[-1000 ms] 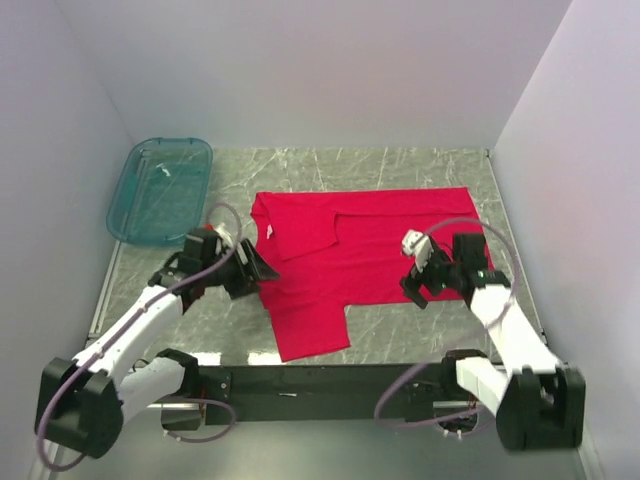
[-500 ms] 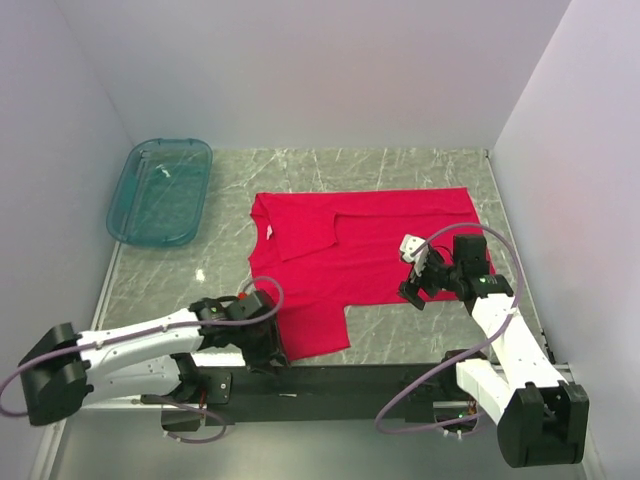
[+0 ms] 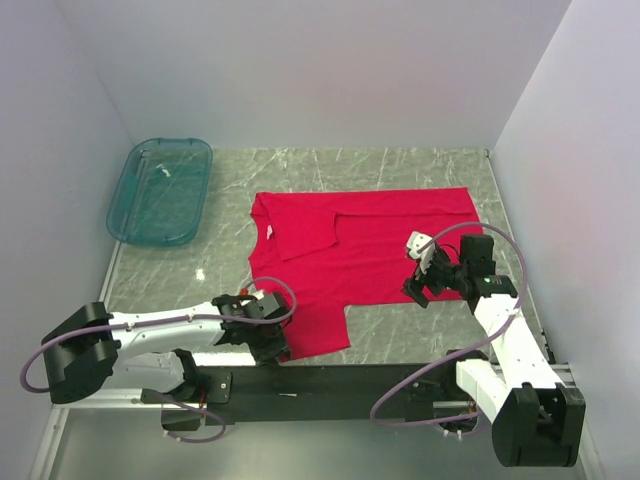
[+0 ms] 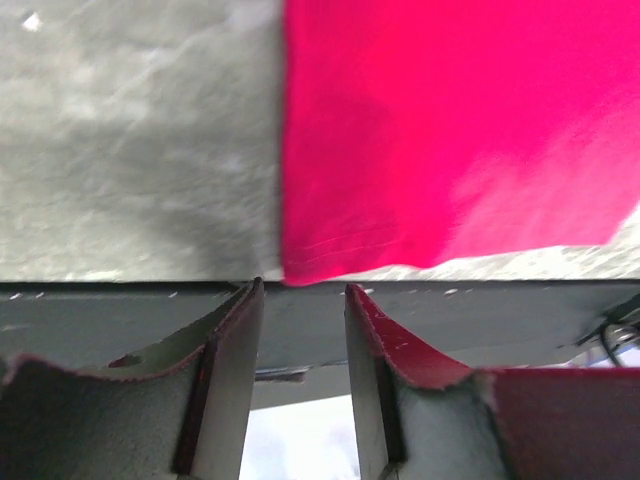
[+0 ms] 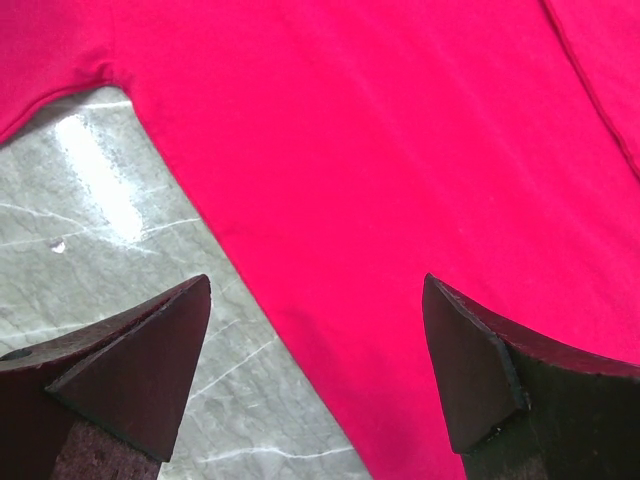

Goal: Fold and stack the t-shirts
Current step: Fold the tshirt

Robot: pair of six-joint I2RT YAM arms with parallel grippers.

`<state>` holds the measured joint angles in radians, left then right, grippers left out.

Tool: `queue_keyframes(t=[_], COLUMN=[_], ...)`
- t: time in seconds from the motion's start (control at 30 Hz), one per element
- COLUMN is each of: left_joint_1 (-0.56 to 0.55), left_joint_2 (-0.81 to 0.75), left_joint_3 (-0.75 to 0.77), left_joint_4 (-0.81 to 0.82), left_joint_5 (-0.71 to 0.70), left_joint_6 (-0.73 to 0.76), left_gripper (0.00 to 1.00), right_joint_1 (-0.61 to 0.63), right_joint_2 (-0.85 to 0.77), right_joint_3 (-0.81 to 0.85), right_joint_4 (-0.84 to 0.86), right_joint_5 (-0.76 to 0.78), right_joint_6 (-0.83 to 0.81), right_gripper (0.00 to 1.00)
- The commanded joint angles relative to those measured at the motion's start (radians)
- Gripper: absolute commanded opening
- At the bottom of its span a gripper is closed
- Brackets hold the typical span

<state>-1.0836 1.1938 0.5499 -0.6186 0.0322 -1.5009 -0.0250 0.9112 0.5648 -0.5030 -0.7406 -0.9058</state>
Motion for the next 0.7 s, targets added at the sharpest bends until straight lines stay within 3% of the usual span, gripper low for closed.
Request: queue_keyframes(t=[0.0, 0.33, 0.53, 0.6, 0.67], left_joint_1=[0.002, 0.019, 0.019, 0.019, 0.021], left_joint_2=[0.021, 0.037, 0.003, -0.002, -0.011], left_joint_3=[0.047, 0.016, 0.015, 0.027, 0.036], left_joint_4=[0.04, 0.048, 0.034, 0.022, 0.016], left_joint_5=[-0.06, -0.041, -0.048, -0.057, -0.063], left_joint_6=[-0.038, -0.021, -0.012, 0.001, 0.017], left_gripper=[0.43, 0.34, 0.13, 0.01, 0.01], right_joint_1=[-0.004, -0.007, -0.01, -0.01, -0.012], right_joint_2=[-0.002, 0.005, 0.002, -0.005, -0.003], right_joint_3=[0.046, 0.049, 0.073, 0.096, 0.125], right_joint_4=[-0.005, -0.005, -0.034, -0.081, -0.123], right_joint_5=[-0.029, -0.026, 0.027, 0.072, 0.186], right_joint_6=[0.005, 0.004, -0.037, -0.073, -0.111], right_gripper=[0.92, 0.92, 0.92, 0.92, 0.92])
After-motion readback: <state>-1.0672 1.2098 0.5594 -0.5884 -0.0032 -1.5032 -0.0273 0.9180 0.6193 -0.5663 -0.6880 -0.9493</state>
